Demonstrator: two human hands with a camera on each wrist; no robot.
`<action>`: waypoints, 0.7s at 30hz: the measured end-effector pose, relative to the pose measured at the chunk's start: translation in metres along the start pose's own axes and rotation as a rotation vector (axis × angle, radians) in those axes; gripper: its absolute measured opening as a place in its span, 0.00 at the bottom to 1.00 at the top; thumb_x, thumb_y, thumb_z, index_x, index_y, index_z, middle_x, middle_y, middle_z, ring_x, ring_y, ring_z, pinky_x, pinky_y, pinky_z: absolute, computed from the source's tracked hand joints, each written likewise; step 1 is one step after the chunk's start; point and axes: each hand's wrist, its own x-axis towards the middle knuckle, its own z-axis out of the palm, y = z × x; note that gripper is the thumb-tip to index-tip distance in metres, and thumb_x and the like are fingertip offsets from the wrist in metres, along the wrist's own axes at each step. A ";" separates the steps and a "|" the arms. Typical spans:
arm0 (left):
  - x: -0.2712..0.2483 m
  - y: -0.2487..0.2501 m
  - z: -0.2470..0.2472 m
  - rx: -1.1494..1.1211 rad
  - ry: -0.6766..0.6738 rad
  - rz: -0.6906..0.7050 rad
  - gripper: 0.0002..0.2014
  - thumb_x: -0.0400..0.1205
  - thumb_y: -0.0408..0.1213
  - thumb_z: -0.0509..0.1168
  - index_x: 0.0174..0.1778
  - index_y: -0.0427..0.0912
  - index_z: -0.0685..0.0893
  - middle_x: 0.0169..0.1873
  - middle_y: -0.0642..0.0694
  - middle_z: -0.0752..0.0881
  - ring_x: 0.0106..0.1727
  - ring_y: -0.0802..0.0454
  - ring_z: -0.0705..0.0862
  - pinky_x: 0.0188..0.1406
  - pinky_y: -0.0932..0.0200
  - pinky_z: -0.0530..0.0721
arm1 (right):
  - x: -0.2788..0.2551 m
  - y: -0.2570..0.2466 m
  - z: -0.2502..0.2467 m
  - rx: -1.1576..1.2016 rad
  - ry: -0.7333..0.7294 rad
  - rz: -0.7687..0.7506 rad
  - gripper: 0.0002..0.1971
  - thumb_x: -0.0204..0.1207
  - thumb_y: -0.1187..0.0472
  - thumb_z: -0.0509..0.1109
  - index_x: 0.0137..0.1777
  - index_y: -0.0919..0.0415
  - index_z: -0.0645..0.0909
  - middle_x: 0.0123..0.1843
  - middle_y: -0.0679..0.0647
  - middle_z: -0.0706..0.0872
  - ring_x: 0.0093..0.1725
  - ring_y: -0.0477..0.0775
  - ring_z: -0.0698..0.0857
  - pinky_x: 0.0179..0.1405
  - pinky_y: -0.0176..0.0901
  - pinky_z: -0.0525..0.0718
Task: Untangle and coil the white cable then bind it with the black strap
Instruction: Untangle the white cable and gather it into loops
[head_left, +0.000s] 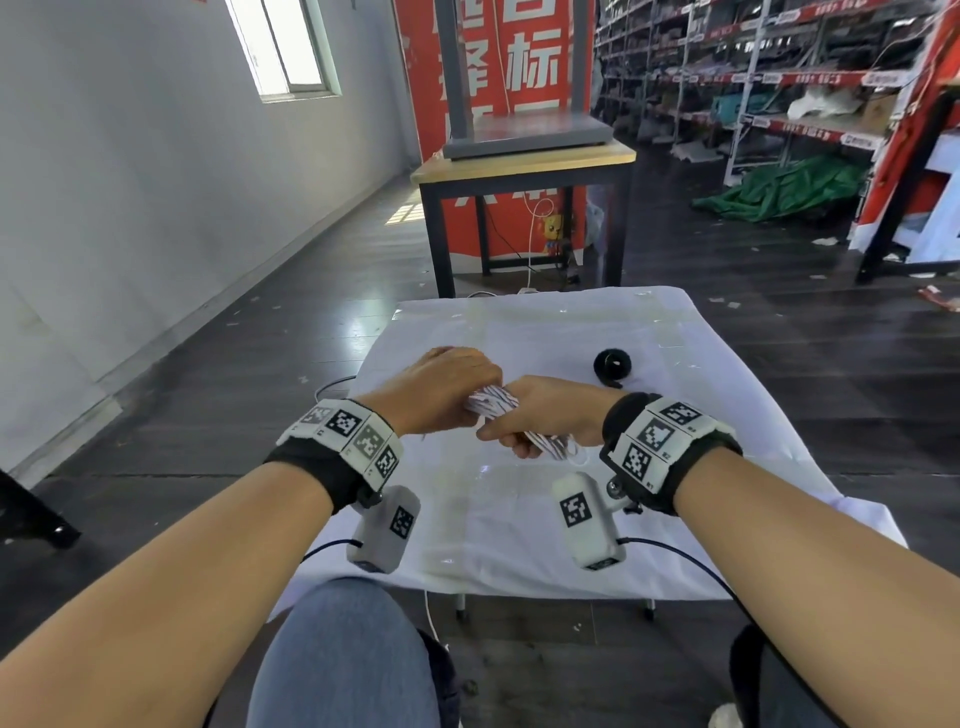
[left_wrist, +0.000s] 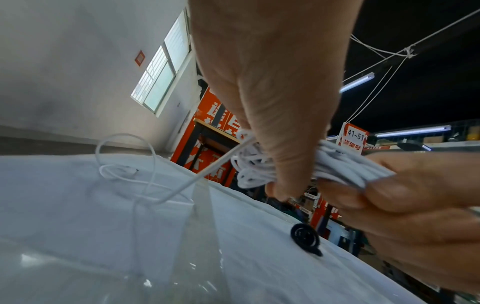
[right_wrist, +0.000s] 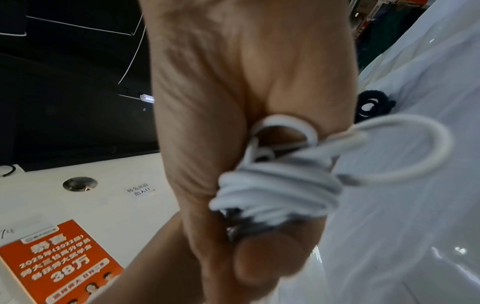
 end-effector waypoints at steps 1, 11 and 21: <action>-0.001 -0.002 -0.001 -0.038 -0.023 -0.005 0.09 0.77 0.42 0.70 0.51 0.46 0.80 0.46 0.51 0.84 0.55 0.50 0.80 0.58 0.54 0.76 | -0.001 0.001 -0.001 0.017 -0.020 -0.007 0.05 0.77 0.65 0.71 0.43 0.64 0.78 0.31 0.55 0.81 0.28 0.49 0.82 0.30 0.37 0.81; -0.012 -0.009 -0.004 -0.405 -0.044 -0.259 0.08 0.80 0.44 0.70 0.45 0.44 0.80 0.38 0.51 0.87 0.31 0.64 0.86 0.32 0.66 0.84 | -0.003 0.009 -0.010 -0.018 0.044 -0.018 0.07 0.78 0.63 0.71 0.52 0.64 0.80 0.36 0.56 0.82 0.30 0.50 0.82 0.33 0.41 0.84; 0.000 -0.012 -0.034 -0.212 -0.012 -0.248 0.10 0.77 0.45 0.72 0.38 0.45 0.79 0.28 0.53 0.81 0.28 0.60 0.77 0.28 0.68 0.74 | 0.006 0.004 -0.015 -0.214 0.184 -0.063 0.12 0.78 0.52 0.70 0.41 0.60 0.78 0.30 0.53 0.78 0.26 0.51 0.75 0.26 0.40 0.74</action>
